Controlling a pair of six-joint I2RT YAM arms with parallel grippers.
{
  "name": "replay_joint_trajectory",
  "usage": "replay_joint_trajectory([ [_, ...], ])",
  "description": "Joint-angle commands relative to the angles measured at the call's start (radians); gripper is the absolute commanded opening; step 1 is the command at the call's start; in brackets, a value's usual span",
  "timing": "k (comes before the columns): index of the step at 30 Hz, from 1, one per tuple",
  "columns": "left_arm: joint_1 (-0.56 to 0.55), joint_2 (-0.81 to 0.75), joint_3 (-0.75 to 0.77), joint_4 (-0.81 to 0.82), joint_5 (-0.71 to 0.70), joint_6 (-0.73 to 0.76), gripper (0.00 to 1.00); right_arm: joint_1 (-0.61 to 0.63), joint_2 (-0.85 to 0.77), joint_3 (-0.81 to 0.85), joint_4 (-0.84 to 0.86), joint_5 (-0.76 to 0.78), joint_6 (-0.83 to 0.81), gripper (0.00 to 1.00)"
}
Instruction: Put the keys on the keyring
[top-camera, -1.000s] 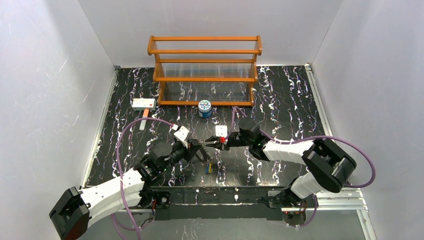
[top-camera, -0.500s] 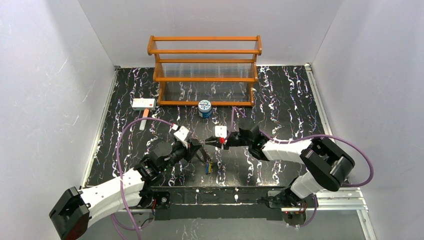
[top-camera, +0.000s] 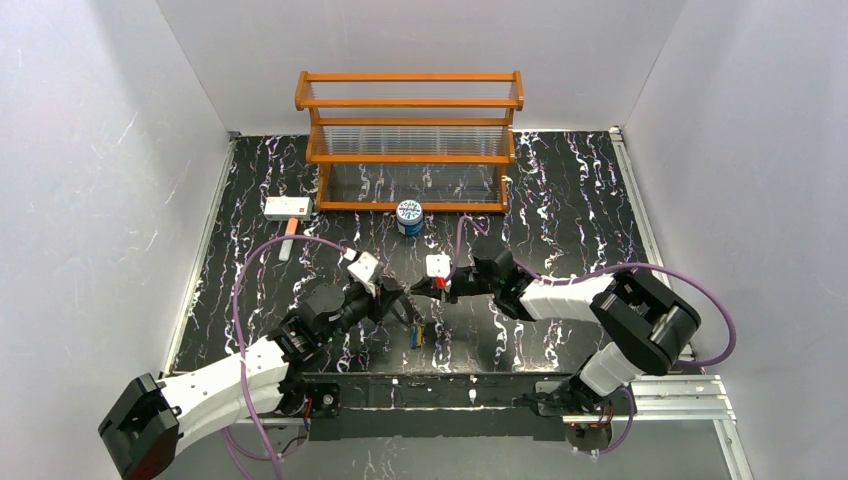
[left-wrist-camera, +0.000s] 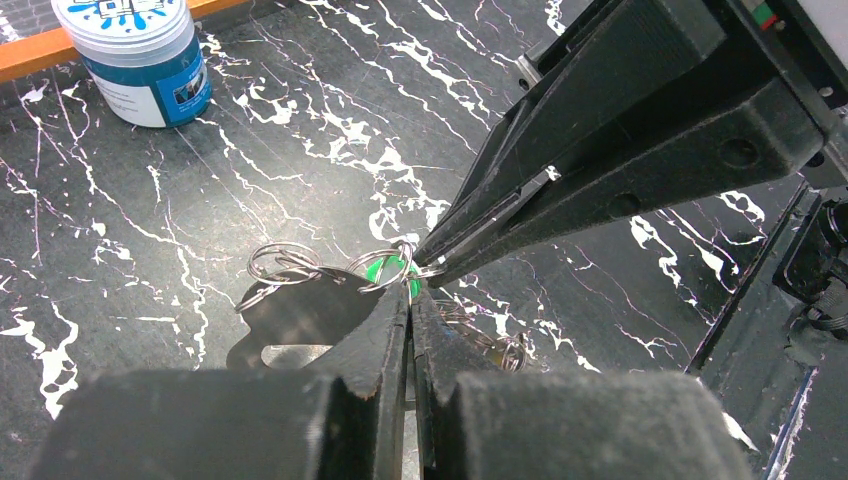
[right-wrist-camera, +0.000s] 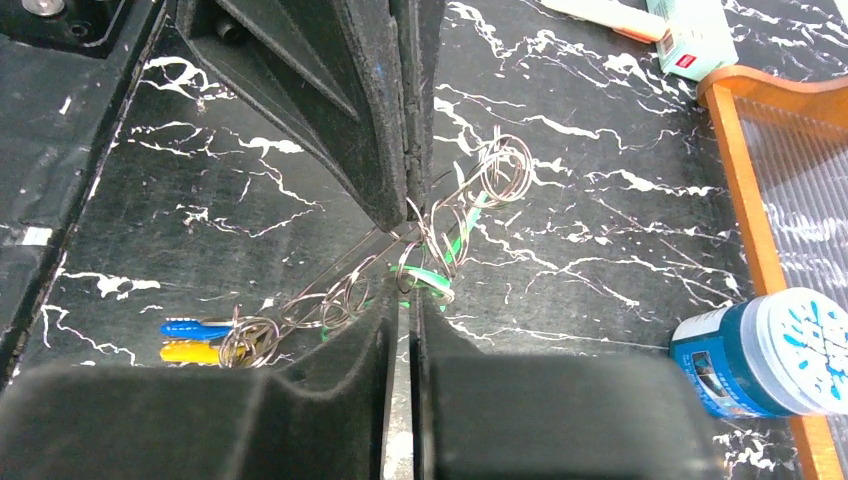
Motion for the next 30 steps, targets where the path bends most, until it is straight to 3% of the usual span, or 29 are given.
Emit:
replay_joint_trajectory([
  [1,-0.004,-0.007,0.001,0.039,-0.01,0.002,0.0,0.008,0.004,0.045,0.007,-0.006,-0.014,0.1],
  [2,-0.004,-0.007,0.0,0.041,-0.011,0.001,0.0,0.008,0.003,0.047,0.001,-0.006,-0.015,0.02],
  [3,-0.004,-0.009,-0.002,0.042,-0.013,0.0,0.0,0.008,0.003,0.047,-0.005,-0.008,-0.015,0.01],
  [30,-0.005,-0.036,-0.04,0.091,-0.033,-0.039,0.0,0.056,-0.014,0.054,-0.135,0.052,-0.086,0.01],
])
